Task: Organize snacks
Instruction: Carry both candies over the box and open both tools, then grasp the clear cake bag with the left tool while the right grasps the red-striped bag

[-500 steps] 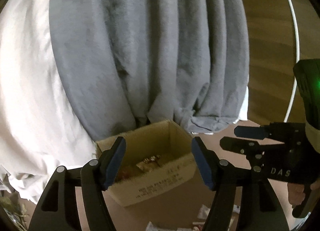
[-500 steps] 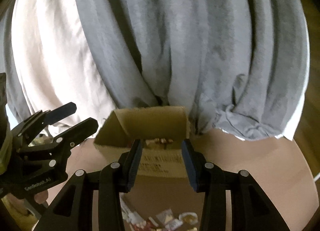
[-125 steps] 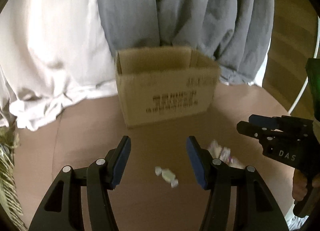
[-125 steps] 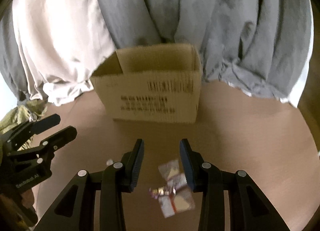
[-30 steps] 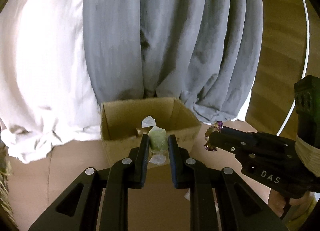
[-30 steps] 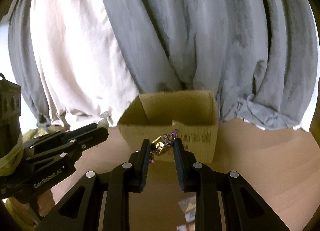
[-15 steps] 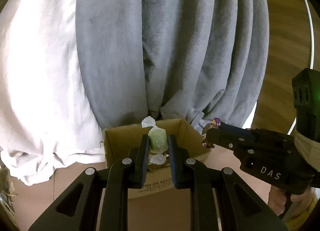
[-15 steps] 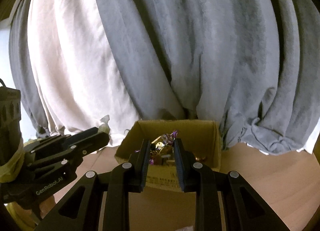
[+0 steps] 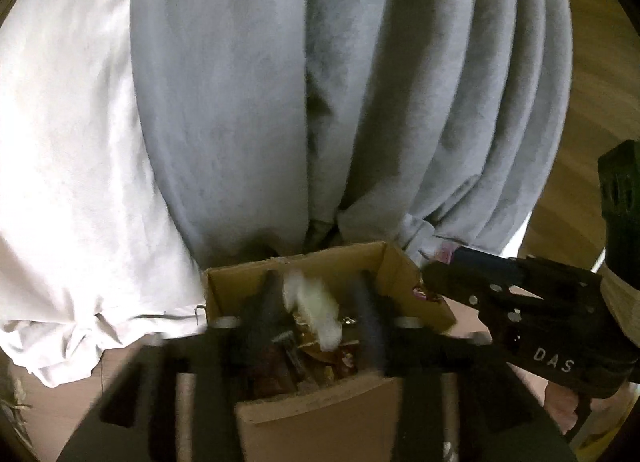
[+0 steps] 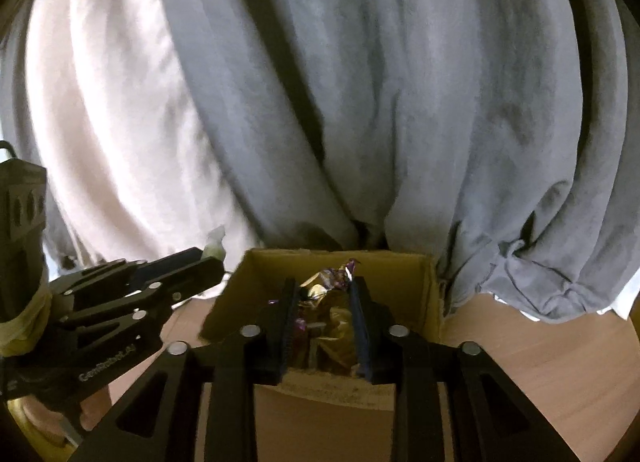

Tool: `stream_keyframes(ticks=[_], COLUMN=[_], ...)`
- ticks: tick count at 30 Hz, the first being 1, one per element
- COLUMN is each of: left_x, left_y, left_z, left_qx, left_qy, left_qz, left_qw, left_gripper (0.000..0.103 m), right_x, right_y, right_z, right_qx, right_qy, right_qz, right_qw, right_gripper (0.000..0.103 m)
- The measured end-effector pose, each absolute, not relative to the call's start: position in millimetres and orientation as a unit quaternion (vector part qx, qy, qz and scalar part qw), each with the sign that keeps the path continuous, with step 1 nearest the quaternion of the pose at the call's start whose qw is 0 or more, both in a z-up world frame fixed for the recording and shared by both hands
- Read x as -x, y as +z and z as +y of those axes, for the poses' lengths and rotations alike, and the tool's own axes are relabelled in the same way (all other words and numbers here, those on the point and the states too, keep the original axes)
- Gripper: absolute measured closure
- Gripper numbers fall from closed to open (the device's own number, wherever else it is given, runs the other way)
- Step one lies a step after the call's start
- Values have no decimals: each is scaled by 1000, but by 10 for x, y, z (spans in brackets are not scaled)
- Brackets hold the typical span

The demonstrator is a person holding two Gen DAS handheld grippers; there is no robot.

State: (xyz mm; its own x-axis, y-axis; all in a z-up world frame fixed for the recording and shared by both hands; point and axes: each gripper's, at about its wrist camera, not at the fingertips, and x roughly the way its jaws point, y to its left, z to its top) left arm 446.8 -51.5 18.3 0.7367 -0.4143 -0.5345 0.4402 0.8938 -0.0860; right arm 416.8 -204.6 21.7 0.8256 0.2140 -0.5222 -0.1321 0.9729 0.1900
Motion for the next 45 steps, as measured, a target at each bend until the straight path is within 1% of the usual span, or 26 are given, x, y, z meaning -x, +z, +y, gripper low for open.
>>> stream_keyframes(ticks=[2,8,15,19,29,45], left_x=[-4488,-4328,-3890,-3657,-3315,-3257], left_y=[174,184,189,106,-398,-1438], left_z=[-512,-519,-619,-729,-1062,-1517], left_qx=[-27,-42,-77,-95,-127,-192], left_qy=[-222,-221,-248,-275,-343,-425], left_qz=[279,264,240,242,288,385], left_qw=[934,938,935,926,885,796], left_gripper=[52,51,50,48,48,46], right_x=[-4235,-4189,-3805,-3527,-2971,-2553], right_y=[188,131,129,73,-405,-1304], right_z=[-2073,-2120,-2143,-2177,-2416,-2511], right_qx=[-75,-74,-66,-68,-99,-132], right_qy=[81,65,54,43,-1,-41], right_qz=[290,298,288,291,350,461], right_qw=[951,949,954,953,931,876], right_gripper=[63,63,63,63,63,63])
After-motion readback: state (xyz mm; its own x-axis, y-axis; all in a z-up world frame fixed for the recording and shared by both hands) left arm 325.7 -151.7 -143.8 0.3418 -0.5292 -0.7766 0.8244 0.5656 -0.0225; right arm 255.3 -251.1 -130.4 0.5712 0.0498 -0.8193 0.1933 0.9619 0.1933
